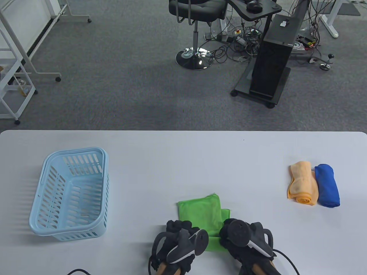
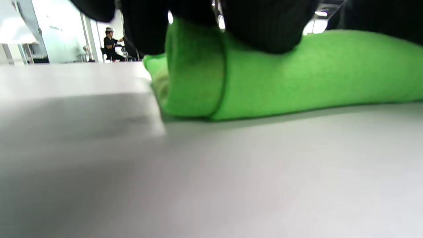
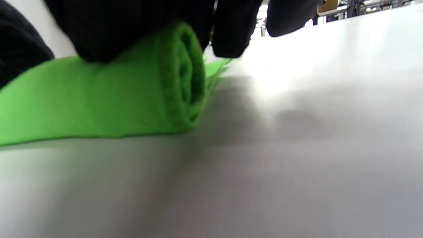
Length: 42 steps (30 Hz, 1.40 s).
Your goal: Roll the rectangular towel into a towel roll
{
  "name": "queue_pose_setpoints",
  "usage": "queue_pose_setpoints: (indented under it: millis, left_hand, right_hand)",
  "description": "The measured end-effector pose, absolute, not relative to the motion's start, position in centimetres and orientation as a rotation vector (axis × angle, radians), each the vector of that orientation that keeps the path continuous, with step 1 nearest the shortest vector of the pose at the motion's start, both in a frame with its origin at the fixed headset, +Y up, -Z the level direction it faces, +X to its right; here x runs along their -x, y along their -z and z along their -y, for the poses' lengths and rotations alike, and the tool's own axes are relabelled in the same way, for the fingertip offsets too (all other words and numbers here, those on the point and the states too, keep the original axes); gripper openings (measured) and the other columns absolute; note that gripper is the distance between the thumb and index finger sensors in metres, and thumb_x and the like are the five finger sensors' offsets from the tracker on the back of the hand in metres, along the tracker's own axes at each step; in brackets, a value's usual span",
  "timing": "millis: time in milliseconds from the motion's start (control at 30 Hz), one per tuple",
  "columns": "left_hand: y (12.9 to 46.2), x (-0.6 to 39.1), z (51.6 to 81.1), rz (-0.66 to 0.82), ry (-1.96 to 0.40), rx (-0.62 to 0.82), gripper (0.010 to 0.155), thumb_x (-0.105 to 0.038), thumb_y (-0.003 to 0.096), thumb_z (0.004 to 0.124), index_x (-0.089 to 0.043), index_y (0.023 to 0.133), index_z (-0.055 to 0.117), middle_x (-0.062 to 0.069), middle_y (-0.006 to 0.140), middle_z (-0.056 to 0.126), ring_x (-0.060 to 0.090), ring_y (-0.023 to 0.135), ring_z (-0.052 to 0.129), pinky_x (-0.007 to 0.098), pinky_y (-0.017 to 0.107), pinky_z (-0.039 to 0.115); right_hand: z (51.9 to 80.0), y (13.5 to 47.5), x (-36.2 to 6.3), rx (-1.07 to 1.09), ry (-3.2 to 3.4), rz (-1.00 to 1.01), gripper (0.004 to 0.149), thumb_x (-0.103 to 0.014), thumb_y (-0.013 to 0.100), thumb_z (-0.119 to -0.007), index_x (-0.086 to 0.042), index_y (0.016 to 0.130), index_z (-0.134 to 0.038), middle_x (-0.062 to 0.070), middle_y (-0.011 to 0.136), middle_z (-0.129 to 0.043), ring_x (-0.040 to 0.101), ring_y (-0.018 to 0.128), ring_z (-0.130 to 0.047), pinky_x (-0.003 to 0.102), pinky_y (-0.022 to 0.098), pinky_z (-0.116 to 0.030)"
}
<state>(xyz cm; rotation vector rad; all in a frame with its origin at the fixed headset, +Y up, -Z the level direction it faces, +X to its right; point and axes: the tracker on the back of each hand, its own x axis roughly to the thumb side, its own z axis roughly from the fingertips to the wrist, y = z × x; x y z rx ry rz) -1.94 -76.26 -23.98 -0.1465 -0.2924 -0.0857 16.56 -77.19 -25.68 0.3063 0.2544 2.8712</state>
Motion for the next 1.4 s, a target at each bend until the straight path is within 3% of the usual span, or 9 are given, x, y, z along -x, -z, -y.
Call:
queue_pose_setpoints:
  millis: [133, 267, 633, 900, 967, 1033, 1100, 1233, 1400]
  left_hand:
    - [23.7, 2.0, 76.1, 0.309, 0.087, 0.211, 0.061, -0.050, 0.0393, 0.071, -0.023, 0.094, 0.077, 0.012, 0.096, 0.078, 0.040, 0.092, 0.073, 0.064, 0.068, 0.055]
    - [24.0, 2.3, 76.7, 0.293, 0.078, 0.269, 0.072, -0.053, 0.0351, 0.079, -0.022, 0.099, 0.069, 0.013, 0.101, 0.072, 0.041, 0.095, 0.069, 0.065, 0.069, 0.052]
    - [24.3, 3.6, 76.8, 0.273, -0.054, 0.235, 0.062, -0.046, 0.0375, 0.074, -0.027, 0.096, 0.074, 0.010, 0.091, 0.087, 0.038, 0.087, 0.082, 0.063, 0.066, 0.058]
    - [24.4, 3.7, 76.4, 0.239, -0.087, 0.190, 0.052, -0.042, 0.0386, 0.070, -0.034, 0.088, 0.086, 0.007, 0.069, 0.104, 0.034, 0.079, 0.090, 0.062, 0.065, 0.062]
    - [24.4, 3.7, 76.5, 0.238, -0.082, 0.186, 0.052, -0.043, 0.0387, 0.071, -0.036, 0.088, 0.087, 0.007, 0.072, 0.103, 0.036, 0.084, 0.086, 0.063, 0.066, 0.060]
    - [24.4, 3.7, 76.7, 0.230, -0.071, 0.190, 0.054, -0.044, 0.0393, 0.072, -0.039, 0.093, 0.077, 0.009, 0.086, 0.091, 0.039, 0.089, 0.077, 0.064, 0.068, 0.055]
    - [24.5, 3.7, 76.6, 0.227, -0.079, 0.169, 0.056, -0.044, 0.0395, 0.074, -0.036, 0.094, 0.066, 0.008, 0.092, 0.075, 0.039, 0.092, 0.068, 0.064, 0.069, 0.049]
    - [24.3, 3.1, 76.3, 0.251, -0.040, 0.091, 0.043, -0.041, 0.0387, 0.079, -0.029, 0.080, 0.082, 0.006, 0.086, 0.080, 0.037, 0.090, 0.072, 0.063, 0.068, 0.052]
    - [24.3, 3.6, 76.3, 0.266, -0.092, 0.112, 0.053, -0.050, 0.0377, 0.074, -0.029, 0.085, 0.086, 0.011, 0.093, 0.081, 0.041, 0.094, 0.068, 0.065, 0.069, 0.051]
  right_hand:
    - [77.2, 25.7, -17.0, -0.311, -2.856, -0.306, 0.059, -0.048, 0.030, -0.075, -0.023, 0.082, -0.081, 0.009, 0.097, -0.063, 0.034, 0.092, -0.067, 0.059, 0.068, -0.054]
    - [77.8, 25.7, -16.7, -0.358, -2.905, -0.434, 0.073, -0.050, 0.027, -0.081, -0.020, 0.092, -0.070, 0.011, 0.101, -0.054, 0.036, 0.095, -0.059, 0.062, 0.069, -0.049]
    - [78.0, 25.6, -16.7, -0.356, -2.881, -0.427, 0.061, -0.048, 0.031, -0.069, -0.021, 0.086, -0.078, 0.009, 0.099, -0.058, 0.034, 0.094, -0.061, 0.060, 0.069, -0.051]
    - [77.7, 25.7, -16.9, -0.340, -2.855, -0.418, 0.057, -0.048, 0.032, -0.067, -0.017, 0.075, -0.088, 0.007, 0.095, -0.065, 0.033, 0.092, -0.066, 0.059, 0.068, -0.053]
    - [77.6, 25.7, -16.9, -0.341, -2.837, -0.420, 0.059, -0.046, 0.032, -0.072, -0.022, 0.087, -0.071, 0.008, 0.099, -0.055, 0.034, 0.094, -0.061, 0.060, 0.069, -0.051]
    - [77.4, 25.7, -16.7, -0.327, -2.760, -0.395, 0.062, -0.041, 0.032, -0.077, -0.021, 0.088, -0.062, 0.009, 0.101, -0.046, 0.034, 0.096, -0.055, 0.061, 0.070, -0.047]
    - [77.2, 25.7, -16.5, -0.340, -2.743, -0.357, 0.054, -0.037, 0.032, -0.079, -0.020, 0.082, -0.067, 0.007, 0.099, -0.049, 0.033, 0.096, -0.057, 0.061, 0.070, -0.047]
    - [77.2, 25.6, -16.2, -0.370, -2.810, -0.322, 0.048, -0.036, 0.032, -0.078, -0.018, 0.077, -0.079, 0.006, 0.095, -0.061, 0.031, 0.093, -0.065, 0.060, 0.069, -0.052]
    - [77.2, 25.6, -16.8, -0.373, -2.787, -0.334, 0.065, -0.052, 0.028, -0.075, -0.018, 0.083, -0.080, 0.010, 0.098, -0.059, 0.035, 0.094, -0.063, 0.061, 0.068, -0.051]
